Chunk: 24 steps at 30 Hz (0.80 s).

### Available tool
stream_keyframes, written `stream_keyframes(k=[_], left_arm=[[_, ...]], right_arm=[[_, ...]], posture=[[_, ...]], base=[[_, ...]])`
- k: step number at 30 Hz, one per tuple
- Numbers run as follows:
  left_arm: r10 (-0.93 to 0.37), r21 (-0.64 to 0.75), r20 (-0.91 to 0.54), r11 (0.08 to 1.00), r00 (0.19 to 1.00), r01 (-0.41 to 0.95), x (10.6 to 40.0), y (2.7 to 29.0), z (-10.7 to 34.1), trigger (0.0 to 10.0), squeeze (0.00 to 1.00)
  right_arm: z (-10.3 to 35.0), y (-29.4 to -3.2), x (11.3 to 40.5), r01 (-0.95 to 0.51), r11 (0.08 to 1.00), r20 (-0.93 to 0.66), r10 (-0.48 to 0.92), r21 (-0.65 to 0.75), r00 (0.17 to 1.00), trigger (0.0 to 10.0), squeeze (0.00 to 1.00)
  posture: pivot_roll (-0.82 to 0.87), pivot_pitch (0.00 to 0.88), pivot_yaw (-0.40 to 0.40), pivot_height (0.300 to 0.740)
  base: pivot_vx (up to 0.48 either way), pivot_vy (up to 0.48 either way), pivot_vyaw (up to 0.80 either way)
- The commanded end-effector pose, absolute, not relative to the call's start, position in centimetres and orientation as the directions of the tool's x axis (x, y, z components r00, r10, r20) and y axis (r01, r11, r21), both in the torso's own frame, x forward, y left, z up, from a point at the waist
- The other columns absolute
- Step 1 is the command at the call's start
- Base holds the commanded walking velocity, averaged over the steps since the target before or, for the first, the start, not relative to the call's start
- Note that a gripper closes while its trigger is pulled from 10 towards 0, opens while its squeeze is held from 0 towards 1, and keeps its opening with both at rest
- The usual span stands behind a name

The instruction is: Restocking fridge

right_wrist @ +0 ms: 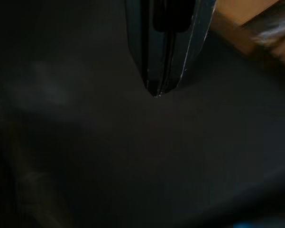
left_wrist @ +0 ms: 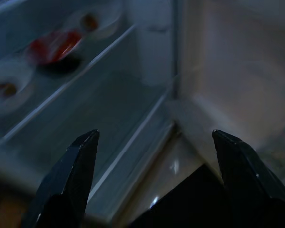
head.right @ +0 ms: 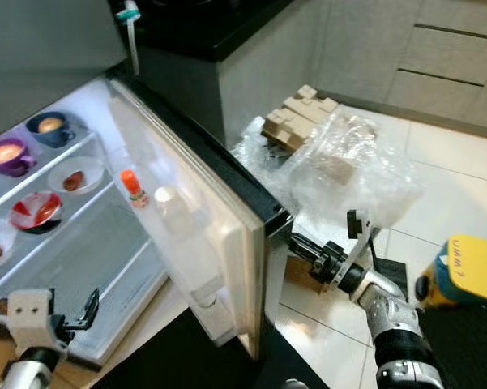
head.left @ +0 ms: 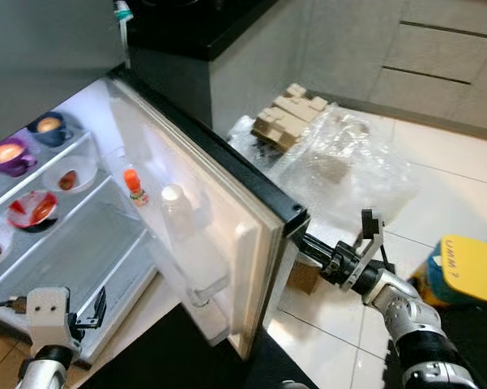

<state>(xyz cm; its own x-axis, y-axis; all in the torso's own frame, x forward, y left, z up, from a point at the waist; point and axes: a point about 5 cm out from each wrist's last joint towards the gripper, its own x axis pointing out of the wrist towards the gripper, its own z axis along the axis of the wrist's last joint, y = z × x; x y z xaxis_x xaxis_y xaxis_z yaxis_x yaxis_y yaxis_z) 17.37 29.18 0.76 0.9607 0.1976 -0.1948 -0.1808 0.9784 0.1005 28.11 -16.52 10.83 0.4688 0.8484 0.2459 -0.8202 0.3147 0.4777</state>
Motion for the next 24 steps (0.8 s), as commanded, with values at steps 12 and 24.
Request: stream_keyframes(k=[12,24], left_arm=[[0.131,0.081,-0.555,0.991,0.821,-0.104,10.5,26.7,-5.8,10.0,0.00],[0.039,0.022,-0.718,0.999,0.695,-0.034,8.4,24.4,-8.7,10.0,0.00]], right_arm=[[3.9,-18.5,28.7,-0.435,0.784,-0.211,0.562,0.443,0.800,10.0,0.00],[2.1,-11.5,29.0,-0.481,0.818,-0.332,0.571,0.317,0.751,10.0,0.00]], posture=[[-0.14,0.119,0.036,0.701],[-0.13,0.119,0.030,0.701]], base=[[0.000,0.000,0.00],[0.000,0.000,0.00]])
